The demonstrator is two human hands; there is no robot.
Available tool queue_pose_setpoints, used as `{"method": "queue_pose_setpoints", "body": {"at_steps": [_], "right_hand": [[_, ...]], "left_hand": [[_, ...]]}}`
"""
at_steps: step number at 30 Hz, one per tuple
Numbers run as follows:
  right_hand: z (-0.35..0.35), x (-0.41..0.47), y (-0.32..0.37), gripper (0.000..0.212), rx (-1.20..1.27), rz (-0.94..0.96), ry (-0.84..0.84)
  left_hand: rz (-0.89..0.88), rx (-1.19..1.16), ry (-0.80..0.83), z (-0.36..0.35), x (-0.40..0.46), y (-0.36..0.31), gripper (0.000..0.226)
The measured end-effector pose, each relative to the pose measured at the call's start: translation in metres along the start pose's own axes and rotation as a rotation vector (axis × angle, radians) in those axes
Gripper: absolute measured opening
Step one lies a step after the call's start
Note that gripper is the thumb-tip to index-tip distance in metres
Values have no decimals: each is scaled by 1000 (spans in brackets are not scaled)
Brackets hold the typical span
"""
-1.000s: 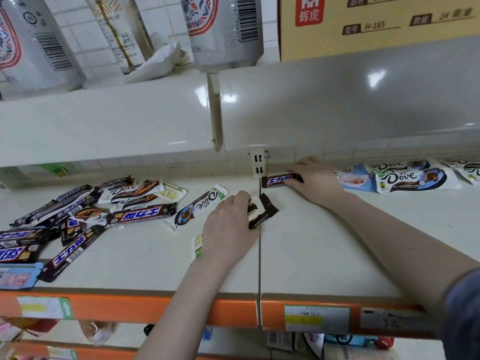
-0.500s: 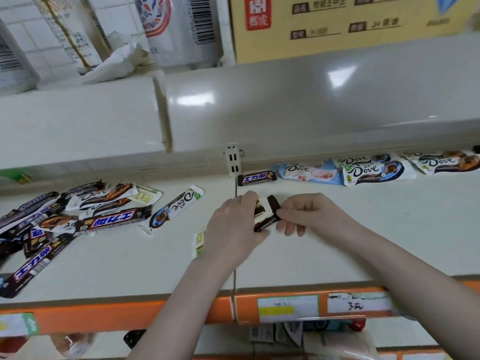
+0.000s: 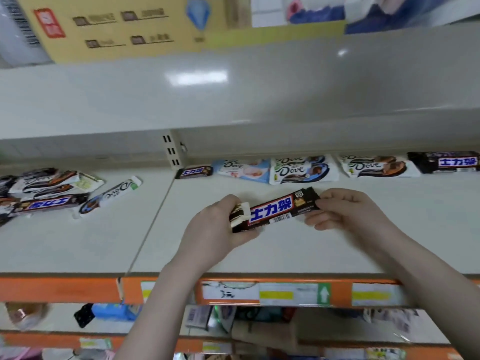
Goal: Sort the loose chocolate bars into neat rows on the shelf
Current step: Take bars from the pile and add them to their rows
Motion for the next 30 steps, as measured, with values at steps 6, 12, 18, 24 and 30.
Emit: {"method": "queue_pose_setpoints", "body": {"at_steps": [6,12,18,24,30], "right_hand": [[36,-4,1,24,145,50,-11],[45,-8,14,20,-423,75,79],[67,-7,12,14,-575,95,47],[120,-13,5,12,-574,121,-33],[213,-19,26,22,-662,174,-69]], "left_hand": [[-49,30,-17,-16,7,-35,46],[-103,53,19,-25,14,-49,45],[-158,77,43,-37,33,-65,42],[-182,136,29,-65,48,-99,36],[-88,199,-74,-103,70,-162,35]]}}
Point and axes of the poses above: each hand's wrist, its own x-axis towards the middle knuckle, its own z-axis out of the back of the hand, y = z × x, the point moved 3 cm from there along x, towards the middle knuckle, and after that the axes turned 6 degrees about -z, right-handed, at the moved point
